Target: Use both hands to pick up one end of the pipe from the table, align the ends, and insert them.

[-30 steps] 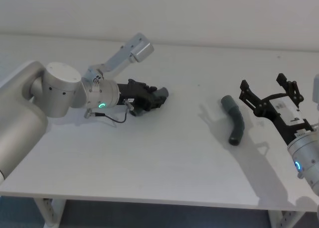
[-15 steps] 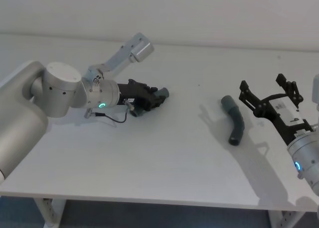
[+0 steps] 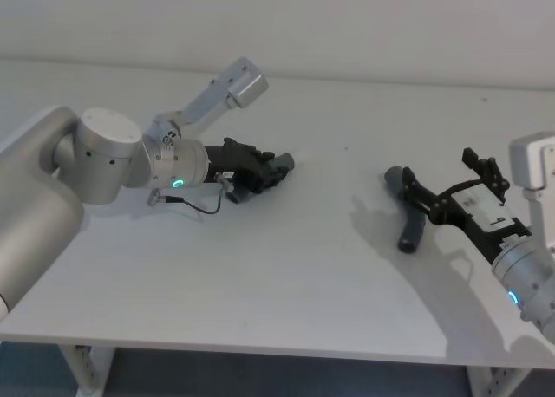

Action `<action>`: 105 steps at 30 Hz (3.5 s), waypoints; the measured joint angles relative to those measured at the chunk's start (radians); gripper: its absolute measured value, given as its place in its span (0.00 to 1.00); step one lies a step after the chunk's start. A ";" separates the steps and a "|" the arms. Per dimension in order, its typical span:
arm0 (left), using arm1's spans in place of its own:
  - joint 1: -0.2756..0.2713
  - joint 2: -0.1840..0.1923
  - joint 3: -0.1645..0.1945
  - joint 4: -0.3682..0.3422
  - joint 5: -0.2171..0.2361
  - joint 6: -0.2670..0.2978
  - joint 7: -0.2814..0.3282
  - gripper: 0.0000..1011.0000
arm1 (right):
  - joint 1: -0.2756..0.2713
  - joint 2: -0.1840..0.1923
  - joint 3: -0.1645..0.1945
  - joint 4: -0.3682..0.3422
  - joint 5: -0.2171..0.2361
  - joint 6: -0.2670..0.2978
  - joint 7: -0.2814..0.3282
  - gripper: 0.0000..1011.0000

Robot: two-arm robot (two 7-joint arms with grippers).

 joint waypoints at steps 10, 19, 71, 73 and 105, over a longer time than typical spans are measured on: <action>0.000 0.000 0.000 0.000 0.000 0.000 0.000 0.34 | 0.036 0.023 -0.034 -0.001 -0.038 0.164 0.018 0.99; 0.000 0.000 0.000 0.000 0.000 0.000 0.000 0.34 | 0.081 0.019 -0.053 -0.008 -0.048 0.335 0.031 0.99; 0.000 0.000 0.000 0.000 0.000 0.000 0.000 0.34 | 0.227 -0.115 -0.061 0.099 -0.092 0.645 -0.028 0.80; 0.000 0.000 0.000 0.000 0.000 0.000 0.000 0.34 | 0.228 -0.117 -0.061 0.101 -0.093 0.645 -0.029 0.75; 0.000 0.000 0.000 0.000 0.000 0.000 0.000 0.34 | 0.233 -0.123 -0.060 0.109 -0.097 0.650 -0.031 0.26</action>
